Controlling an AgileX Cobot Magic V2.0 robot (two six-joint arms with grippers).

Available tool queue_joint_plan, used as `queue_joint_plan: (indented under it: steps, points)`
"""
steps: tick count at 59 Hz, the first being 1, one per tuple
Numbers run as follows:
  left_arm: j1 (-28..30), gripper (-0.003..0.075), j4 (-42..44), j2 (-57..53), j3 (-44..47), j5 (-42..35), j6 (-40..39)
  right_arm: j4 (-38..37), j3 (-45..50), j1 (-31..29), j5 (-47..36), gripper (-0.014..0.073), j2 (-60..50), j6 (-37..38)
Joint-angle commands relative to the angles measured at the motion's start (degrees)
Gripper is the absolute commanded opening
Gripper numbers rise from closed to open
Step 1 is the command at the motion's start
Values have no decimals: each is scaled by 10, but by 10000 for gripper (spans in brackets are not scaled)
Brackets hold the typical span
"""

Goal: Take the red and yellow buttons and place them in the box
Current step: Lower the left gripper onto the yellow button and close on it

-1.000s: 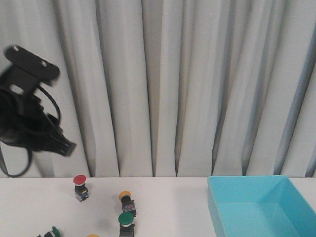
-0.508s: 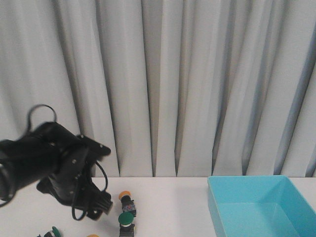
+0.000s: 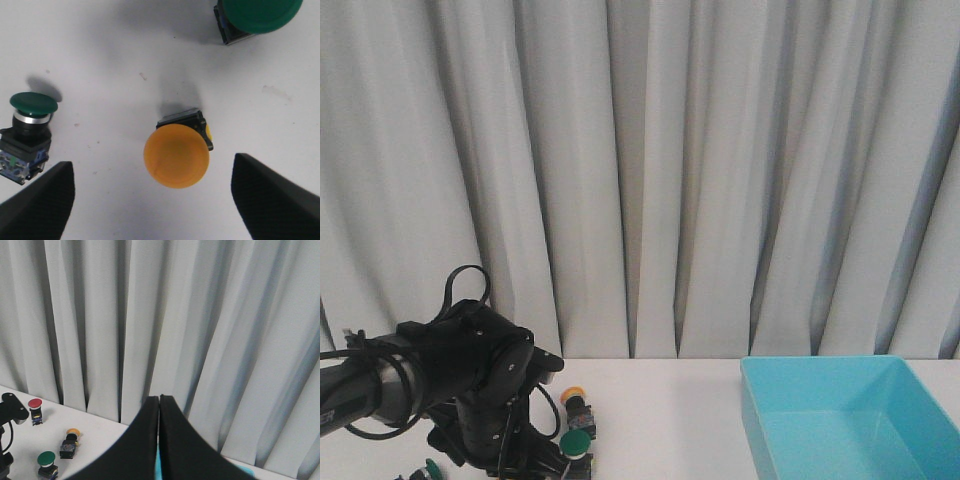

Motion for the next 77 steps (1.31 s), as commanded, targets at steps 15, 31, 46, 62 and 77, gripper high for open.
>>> queue_joint_plan:
  steps: [15,31,46,62,77]
  points:
    - [-1,591,-30,-30,-16,-27,-6,4,-14,0,-34,-8,2,-2]
    - [13,591,-42,-29,-16,-38,-6,4,-14,1,-34,-8,2,-2]
    - [39,591,-90,-12,-16,-31,4,4,-14,1,-34,-8,2,-2]
    - [39,591,-90,3,-16,-33,14,4,-14,1,-32,-8,2,-2]
    - [39,591,-100,25,-16,-38,14,4,-14,1,-29,-8,2,-2]
